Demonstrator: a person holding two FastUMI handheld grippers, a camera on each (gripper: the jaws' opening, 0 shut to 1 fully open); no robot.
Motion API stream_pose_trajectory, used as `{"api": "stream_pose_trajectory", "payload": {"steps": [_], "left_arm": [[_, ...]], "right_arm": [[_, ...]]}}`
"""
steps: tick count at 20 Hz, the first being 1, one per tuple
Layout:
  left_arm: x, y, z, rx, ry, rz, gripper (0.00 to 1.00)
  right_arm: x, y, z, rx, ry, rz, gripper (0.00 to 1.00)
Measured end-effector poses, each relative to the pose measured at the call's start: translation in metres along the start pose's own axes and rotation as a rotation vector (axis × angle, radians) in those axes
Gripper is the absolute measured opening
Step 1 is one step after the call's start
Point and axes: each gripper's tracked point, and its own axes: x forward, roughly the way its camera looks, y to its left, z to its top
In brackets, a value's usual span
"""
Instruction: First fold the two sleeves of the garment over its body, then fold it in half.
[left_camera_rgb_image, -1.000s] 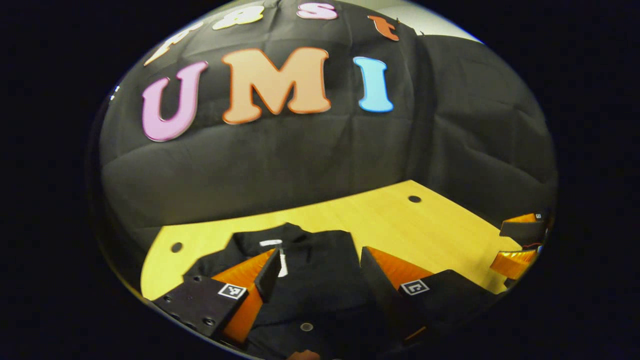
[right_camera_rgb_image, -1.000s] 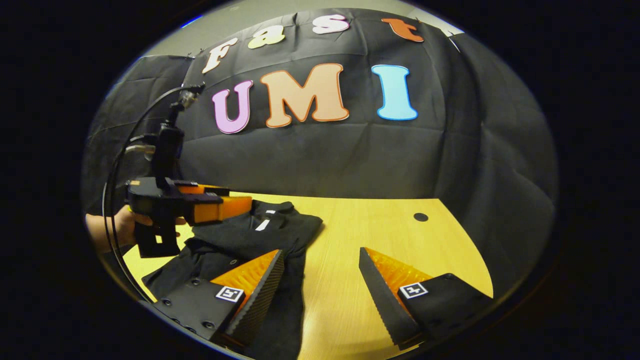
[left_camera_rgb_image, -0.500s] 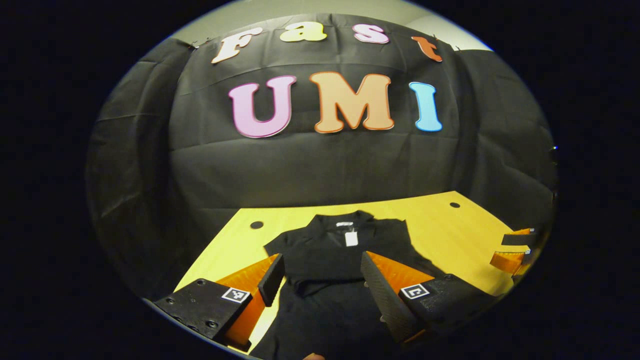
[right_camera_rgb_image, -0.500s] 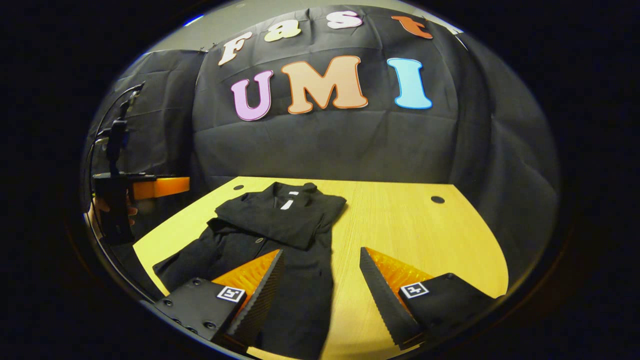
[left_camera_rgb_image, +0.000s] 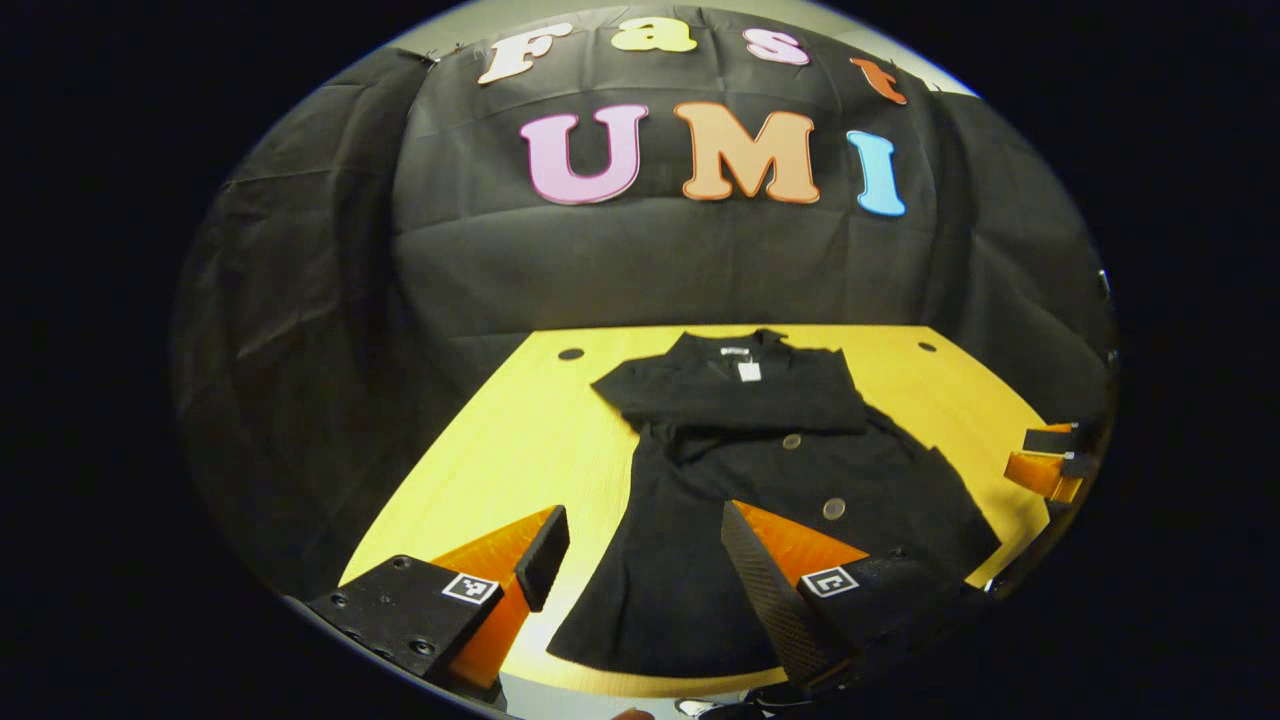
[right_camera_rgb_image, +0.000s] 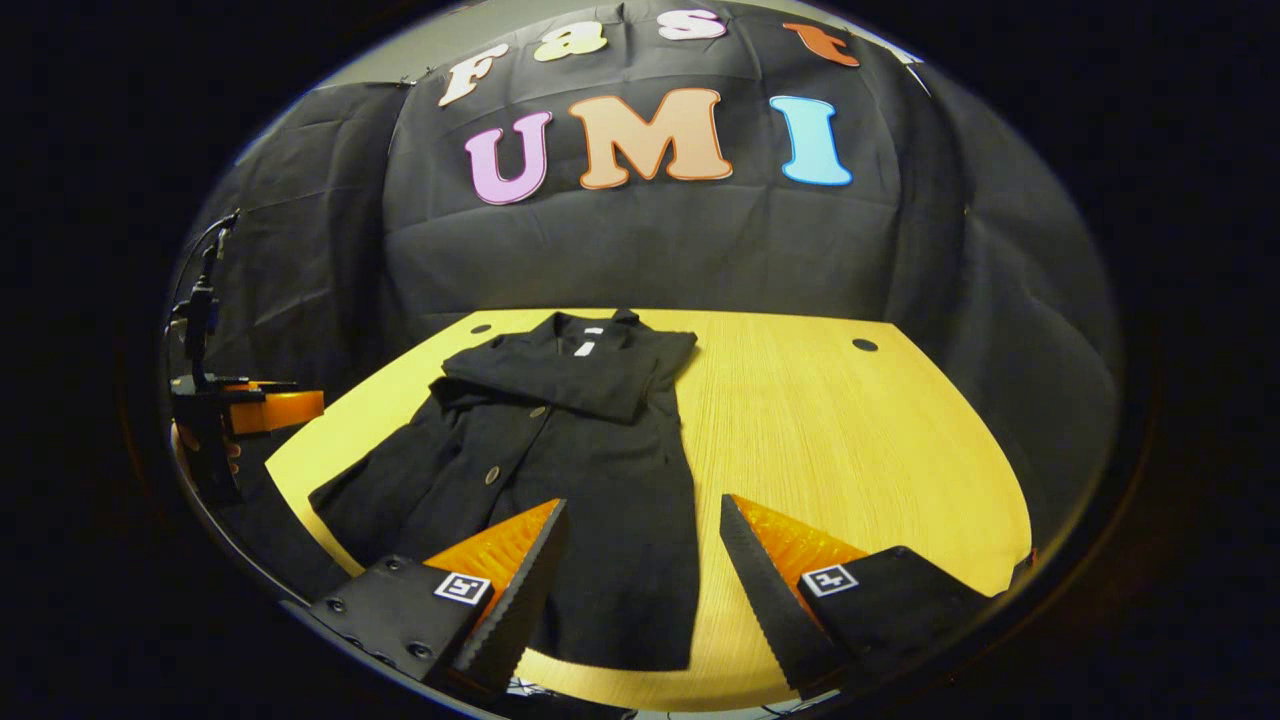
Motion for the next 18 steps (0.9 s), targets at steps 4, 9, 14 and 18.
{"api": "stream_pose_trajectory", "payload": {"steps": [4,9,14,18], "left_arm": [[-0.004,0.014,-0.060,-0.003,0.107,0.008,0.94],[-0.005,0.024,-0.125,-0.059,0.253,0.015,0.96],[-0.005,0.019,-0.139,-0.059,0.254,-0.023,0.96],[-0.003,0.002,-0.133,-0.085,0.187,-0.107,0.69]], "right_arm": [[-0.003,0.000,-0.041,-0.008,0.078,-0.036,0.92],[0.009,0.001,-0.086,-0.023,0.194,-0.081,0.97],[0.015,0.002,-0.107,-0.018,0.265,-0.099,0.95],[0.022,0.015,-0.106,-0.002,0.283,-0.032,0.72]]}}
